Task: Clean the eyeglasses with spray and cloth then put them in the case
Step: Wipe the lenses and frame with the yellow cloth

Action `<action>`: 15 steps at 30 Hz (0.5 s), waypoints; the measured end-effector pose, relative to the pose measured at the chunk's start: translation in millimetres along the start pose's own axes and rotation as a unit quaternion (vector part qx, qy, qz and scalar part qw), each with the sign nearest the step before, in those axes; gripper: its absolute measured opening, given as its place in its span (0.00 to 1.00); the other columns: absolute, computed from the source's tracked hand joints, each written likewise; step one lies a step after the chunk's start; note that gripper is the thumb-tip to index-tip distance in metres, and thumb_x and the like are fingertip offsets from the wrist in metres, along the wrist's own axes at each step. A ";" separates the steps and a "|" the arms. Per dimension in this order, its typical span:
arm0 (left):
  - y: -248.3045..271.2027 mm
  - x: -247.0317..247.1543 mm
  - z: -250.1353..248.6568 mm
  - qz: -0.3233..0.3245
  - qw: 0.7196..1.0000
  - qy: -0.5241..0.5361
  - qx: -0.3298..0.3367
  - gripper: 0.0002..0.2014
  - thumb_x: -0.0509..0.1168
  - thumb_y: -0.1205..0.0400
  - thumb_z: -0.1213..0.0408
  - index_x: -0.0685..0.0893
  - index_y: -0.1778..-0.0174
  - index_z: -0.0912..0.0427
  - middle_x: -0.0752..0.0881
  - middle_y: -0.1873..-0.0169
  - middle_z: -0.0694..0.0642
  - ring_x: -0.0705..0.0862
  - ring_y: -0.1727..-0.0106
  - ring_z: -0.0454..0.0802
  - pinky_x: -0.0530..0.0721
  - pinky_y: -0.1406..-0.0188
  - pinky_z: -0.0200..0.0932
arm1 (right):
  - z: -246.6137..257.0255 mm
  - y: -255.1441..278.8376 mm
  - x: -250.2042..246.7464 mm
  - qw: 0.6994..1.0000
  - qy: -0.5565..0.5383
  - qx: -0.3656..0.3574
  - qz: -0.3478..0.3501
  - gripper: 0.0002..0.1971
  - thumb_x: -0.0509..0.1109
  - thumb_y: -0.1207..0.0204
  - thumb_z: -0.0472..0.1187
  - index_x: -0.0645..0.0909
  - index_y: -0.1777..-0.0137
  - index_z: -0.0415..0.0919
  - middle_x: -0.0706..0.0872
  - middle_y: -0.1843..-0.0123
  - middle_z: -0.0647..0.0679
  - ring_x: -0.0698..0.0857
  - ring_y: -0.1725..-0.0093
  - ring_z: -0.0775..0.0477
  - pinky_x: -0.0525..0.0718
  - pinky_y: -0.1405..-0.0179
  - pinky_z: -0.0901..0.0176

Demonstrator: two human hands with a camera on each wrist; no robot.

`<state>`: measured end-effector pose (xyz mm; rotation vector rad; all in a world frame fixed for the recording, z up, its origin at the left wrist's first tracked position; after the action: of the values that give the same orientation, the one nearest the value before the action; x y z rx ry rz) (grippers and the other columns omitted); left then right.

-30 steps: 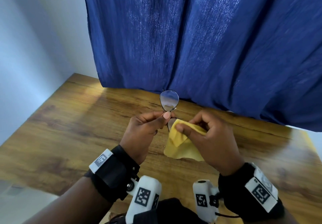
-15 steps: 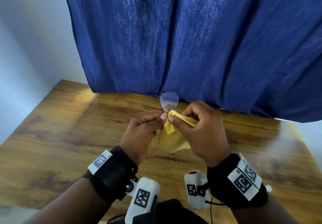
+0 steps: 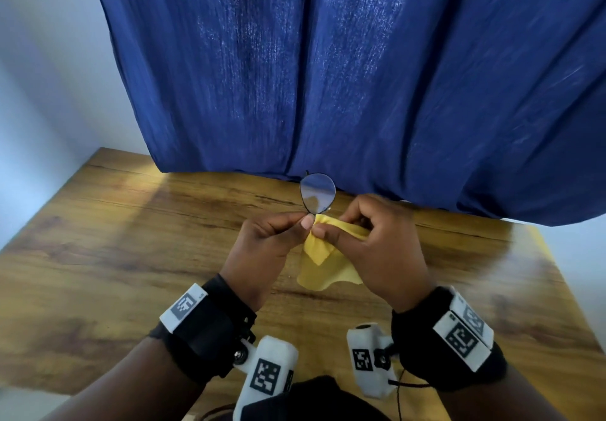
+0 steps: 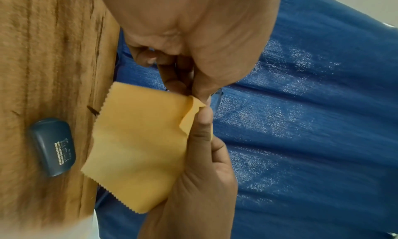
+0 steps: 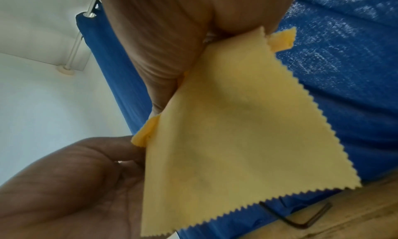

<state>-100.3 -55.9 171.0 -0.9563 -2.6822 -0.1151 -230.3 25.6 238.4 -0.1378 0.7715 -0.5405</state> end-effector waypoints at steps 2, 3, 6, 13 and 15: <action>-0.8 0.2 1.6 -0.009 1.000 0.009 -0.006 0.10 0.63 0.12 0.73 0.91 0.46 0.71 0.93 0.66 0.46 0.87 0.66 0.31 0.80 0.66 0.23 | 0.1 -1.7 -1.1 1.000 0.006 -0.004 0.005 0.19 0.83 0.33 0.61 0.80 0.65 0.50 0.83 0.65 0.56 0.81 0.64 0.54 0.76 0.69 0.64; -1.6 -0.7 0.6 -0.016 1.000 0.007 -0.005 0.10 0.63 0.13 0.73 0.91 0.46 0.71 0.94 0.64 0.47 0.88 0.65 0.32 0.80 0.65 0.23 | -3.9 -3.2 -5.1 1.000 0.011 0.002 0.000 0.19 0.83 0.33 0.61 0.79 0.66 0.50 0.83 0.65 0.56 0.81 0.64 0.55 0.76 0.69 0.66; -4.1 -7.0 -1.7 -0.041 0.999 0.001 -0.004 0.11 0.64 0.13 0.71 0.92 0.45 0.69 0.96 0.57 0.50 0.91 0.58 0.34 0.80 0.63 0.22 | -22.6 -6.4 -20.0 0.999 0.018 0.041 -0.007 0.19 0.83 0.34 0.60 0.79 0.65 0.50 0.84 0.63 0.56 0.82 0.61 0.56 0.75 0.66 0.67; -4.0 -13.1 -2.0 -0.054 0.998 0.018 -0.016 0.11 0.66 0.13 0.69 0.91 0.44 0.72 0.95 0.55 0.57 0.91 0.59 0.36 0.81 0.65 0.23 | -3.8 -1.9 -4.4 1.000 0.021 0.011 0.020 0.20 0.83 0.35 0.62 0.79 0.66 0.52 0.82 0.65 0.55 0.80 0.64 0.54 0.74 0.69 0.66; -3.1 -18.1 -2.0 -0.059 0.998 0.021 -0.020 0.11 0.66 0.13 0.70 0.91 0.45 0.72 0.95 0.57 0.57 0.90 0.60 0.36 0.81 0.67 0.23 | 5.4 0.2 5.8 0.999 0.031 -0.006 0.023 0.20 0.83 0.34 0.63 0.77 0.66 0.53 0.81 0.65 0.56 0.79 0.66 0.55 0.75 0.70 0.60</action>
<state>-88.4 -69.6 167.6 -0.7975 -2.7051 -0.2119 -223.0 22.4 238.6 -0.1150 0.8361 -0.4977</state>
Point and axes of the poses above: each hand's wrist, its own y-axis away from the middle knuckle, its own x-axis out of the palm, z = x × y, the point moved 10 cm from there along -y, towards the middle knuckle
